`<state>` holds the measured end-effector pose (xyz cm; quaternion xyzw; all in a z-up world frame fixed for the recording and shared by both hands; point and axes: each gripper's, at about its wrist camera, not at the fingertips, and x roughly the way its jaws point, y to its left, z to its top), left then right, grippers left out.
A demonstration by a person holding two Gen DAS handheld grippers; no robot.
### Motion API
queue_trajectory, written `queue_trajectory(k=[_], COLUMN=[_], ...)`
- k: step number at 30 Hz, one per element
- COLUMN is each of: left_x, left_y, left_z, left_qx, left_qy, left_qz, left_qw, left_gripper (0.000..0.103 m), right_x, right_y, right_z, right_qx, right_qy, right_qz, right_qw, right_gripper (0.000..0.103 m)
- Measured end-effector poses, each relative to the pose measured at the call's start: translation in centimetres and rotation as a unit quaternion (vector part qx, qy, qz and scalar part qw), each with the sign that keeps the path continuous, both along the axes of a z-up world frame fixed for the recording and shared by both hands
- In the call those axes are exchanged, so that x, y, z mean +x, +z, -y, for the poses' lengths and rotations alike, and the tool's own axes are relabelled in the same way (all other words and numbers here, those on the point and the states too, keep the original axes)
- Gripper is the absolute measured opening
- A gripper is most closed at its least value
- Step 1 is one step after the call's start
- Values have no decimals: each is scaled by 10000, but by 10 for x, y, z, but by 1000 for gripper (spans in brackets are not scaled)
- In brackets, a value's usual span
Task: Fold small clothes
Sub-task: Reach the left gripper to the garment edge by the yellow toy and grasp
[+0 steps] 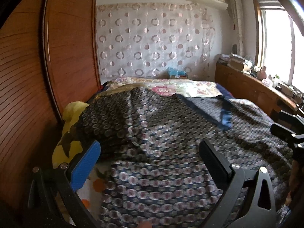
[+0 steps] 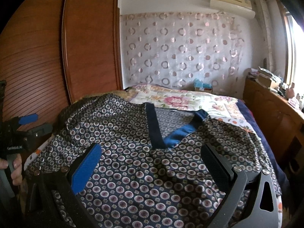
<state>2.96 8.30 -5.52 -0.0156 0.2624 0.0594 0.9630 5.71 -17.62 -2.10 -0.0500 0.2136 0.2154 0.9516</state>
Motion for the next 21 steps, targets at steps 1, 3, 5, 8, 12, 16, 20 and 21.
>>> queue_trajectory(k=[1, 3, 5, 8, 12, 16, 20, 21], left_x=[2, 7, 12, 20, 35, 50, 62, 65], left_y=[-2, -5, -9, -16, -23, -33, -42, -44], left_z=[-5, -18, -32, -56, -84, -103, -124, -129], left_qx=[21, 128, 206, 87, -57, -56, -316, -412], left_qy=[-1, 16, 42, 73, 136, 246, 275, 288], left_qz=[-27, -101, -203, -289, -463, -784, -1003, -1007], left_qw=[10000, 9999, 9996, 9995, 9988, 9966, 9941, 9937], left_gripper=[103, 103, 103, 103, 97, 92, 88, 85], right_x=[4, 10, 17, 27, 44, 57, 75, 79], right_y=[0, 1, 2, 6, 9, 11, 10, 11], right_z=[-2, -5, -7, -11, -14, -12, -11, -11], right_qx=[-20, -42, -80, -173, -261, -243, -307, -307], right_qy=[46, 166, 281, 455, 645, 756, 800, 808], right_qz=[-21, -88, -132, -156, -204, -295, -338, -359], right_qw=[10000, 9998, 9995, 9987, 9974, 9964, 9958, 9956], right_gripper=[103, 103, 103, 103, 103, 103, 103, 103])
